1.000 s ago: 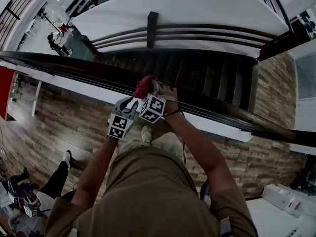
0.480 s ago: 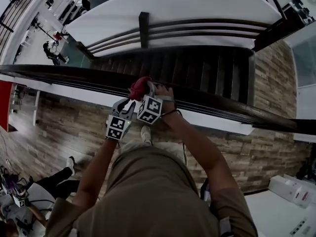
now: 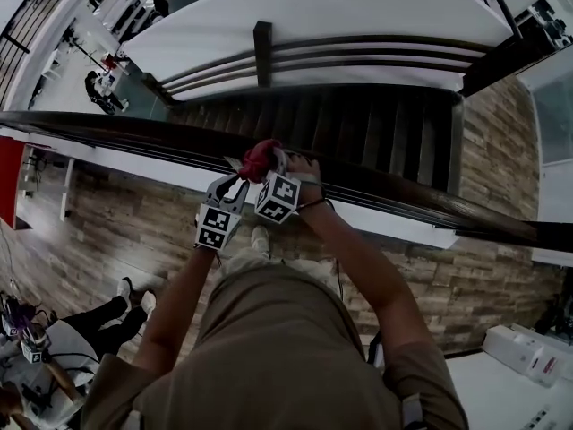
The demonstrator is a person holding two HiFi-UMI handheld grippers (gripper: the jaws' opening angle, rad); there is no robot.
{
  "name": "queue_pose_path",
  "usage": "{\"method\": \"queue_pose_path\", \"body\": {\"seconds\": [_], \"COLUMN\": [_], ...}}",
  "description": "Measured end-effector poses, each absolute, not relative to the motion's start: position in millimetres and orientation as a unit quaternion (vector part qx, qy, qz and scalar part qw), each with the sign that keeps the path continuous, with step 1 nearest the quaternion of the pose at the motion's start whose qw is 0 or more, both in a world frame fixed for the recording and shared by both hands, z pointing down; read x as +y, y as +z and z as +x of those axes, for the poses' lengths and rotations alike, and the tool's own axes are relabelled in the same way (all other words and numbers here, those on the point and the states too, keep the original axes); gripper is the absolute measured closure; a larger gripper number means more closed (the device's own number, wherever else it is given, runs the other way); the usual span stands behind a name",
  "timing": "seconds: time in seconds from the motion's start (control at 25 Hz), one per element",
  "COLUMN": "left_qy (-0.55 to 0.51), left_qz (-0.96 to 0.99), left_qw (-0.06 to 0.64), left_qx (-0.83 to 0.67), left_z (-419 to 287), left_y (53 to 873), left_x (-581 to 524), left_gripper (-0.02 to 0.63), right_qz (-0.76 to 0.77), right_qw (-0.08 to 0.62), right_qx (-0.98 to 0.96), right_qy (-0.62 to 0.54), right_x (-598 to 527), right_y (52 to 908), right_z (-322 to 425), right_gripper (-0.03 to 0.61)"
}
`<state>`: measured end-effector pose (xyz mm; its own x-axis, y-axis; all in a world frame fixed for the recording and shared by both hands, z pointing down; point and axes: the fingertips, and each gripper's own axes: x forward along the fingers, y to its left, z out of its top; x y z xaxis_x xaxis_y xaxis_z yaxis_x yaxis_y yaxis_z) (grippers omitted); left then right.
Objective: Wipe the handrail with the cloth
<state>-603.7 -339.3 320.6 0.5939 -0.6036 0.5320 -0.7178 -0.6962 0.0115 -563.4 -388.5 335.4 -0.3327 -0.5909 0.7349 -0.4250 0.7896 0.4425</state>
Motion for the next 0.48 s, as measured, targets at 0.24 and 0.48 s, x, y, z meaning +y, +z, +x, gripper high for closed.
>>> {"method": "queue_pose_path", "body": {"seconds": [0.24,0.48], "left_qy": [0.257,0.265], "left_qz": [0.885,0.878], "left_qw": [0.107,0.109], "left_qx": [-0.373,-0.384], "left_z": [-582,-559], "left_y": [317,321], "left_x": [-330,-312], "left_gripper": [0.537,0.537], "right_qz": [0.314,0.316], "right_qw": [0.488,0.485], "right_qx": [-0.81,-0.811], "right_qy": [-0.081,-0.081], "right_x": [-379,-364], "right_y": [336,339], "right_z": [-539,-506], "right_gripper": [0.37,0.37]}}
